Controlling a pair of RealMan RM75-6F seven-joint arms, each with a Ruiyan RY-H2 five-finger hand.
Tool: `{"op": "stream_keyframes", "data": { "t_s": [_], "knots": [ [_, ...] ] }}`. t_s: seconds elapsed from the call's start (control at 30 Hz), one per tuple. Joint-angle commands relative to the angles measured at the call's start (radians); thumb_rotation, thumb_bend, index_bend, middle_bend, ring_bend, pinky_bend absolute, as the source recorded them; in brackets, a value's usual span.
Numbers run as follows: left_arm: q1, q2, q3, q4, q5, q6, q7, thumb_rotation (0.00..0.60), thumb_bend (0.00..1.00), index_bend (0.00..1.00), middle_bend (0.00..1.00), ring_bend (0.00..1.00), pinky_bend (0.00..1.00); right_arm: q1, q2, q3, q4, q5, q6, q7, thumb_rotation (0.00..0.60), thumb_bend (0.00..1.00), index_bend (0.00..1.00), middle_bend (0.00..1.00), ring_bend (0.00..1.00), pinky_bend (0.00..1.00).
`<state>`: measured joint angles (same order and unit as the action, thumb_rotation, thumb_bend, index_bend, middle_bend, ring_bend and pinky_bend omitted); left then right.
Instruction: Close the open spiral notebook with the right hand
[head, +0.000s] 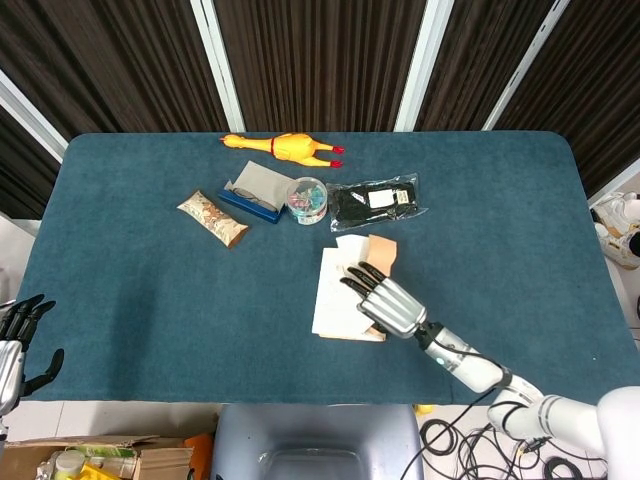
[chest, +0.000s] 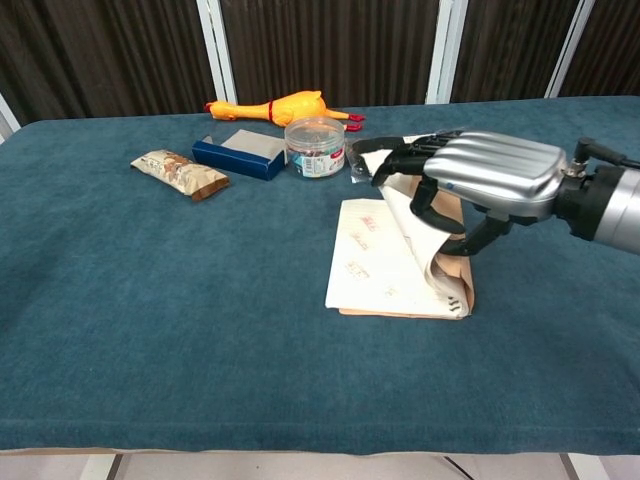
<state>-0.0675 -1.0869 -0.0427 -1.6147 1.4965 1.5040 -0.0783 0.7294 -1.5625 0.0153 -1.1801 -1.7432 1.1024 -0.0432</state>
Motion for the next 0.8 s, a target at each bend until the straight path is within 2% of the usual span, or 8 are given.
{"op": "stream_keyframes", "data": {
  "t_s": [0.03, 0.23, 0.3, 0.5, 0.67, 0.8],
  "knots": [
    [-0.001, 0.000, 0.000, 0.000, 0.000, -0.002, 0.000, 0.600, 0.41, 0.19, 0.12, 0.10, 0.33, 0.027, -0.048, 0.010, 0.055, 0.011, -0.023, 0.045, 0.600, 0.35, 0.80, 0.17, 0.08, 0.13],
    [0.002, 0.002, -0.004, 0.002, -0.007, 0.002, -0.012, 0.600, 0.41, 0.19, 0.12, 0.10, 0.33, 0.063, -0.136, 0.006, 0.168, 0.023, -0.056, 0.138, 0.600, 0.35, 0.79, 0.17, 0.08, 0.14],
    [0.003, 0.003, -0.005, 0.003, -0.009, 0.003, -0.017, 0.600, 0.41, 0.19, 0.12, 0.10, 0.33, 0.071, -0.159, -0.004, 0.204, 0.021, -0.066, 0.169, 0.600, 0.35, 0.75, 0.17, 0.08, 0.14],
    [0.003, 0.005, -0.002, 0.006, -0.004, 0.002, -0.020, 0.600, 0.41, 0.19, 0.12, 0.10, 0.33, 0.081, -0.212, -0.026, 0.284, 0.015, -0.063, 0.234, 0.600, 0.35, 0.49, 0.17, 0.07, 0.14],
    [0.003, 0.005, -0.002, 0.005, -0.003, 0.002, -0.022, 0.600, 0.41, 0.19, 0.12, 0.10, 0.33, 0.080, -0.225, -0.039, 0.318, 0.011, -0.051, 0.261, 0.600, 0.35, 0.28, 0.16, 0.02, 0.11],
    [0.002, 0.004, -0.001, 0.007, 0.002, 0.002, -0.019, 0.600, 0.41, 0.19, 0.12, 0.10, 0.33, 0.067, -0.196, -0.032, 0.306, 0.011, 0.012, 0.283, 0.600, 0.35, 0.21, 0.13, 0.00, 0.08]
  ]
}}
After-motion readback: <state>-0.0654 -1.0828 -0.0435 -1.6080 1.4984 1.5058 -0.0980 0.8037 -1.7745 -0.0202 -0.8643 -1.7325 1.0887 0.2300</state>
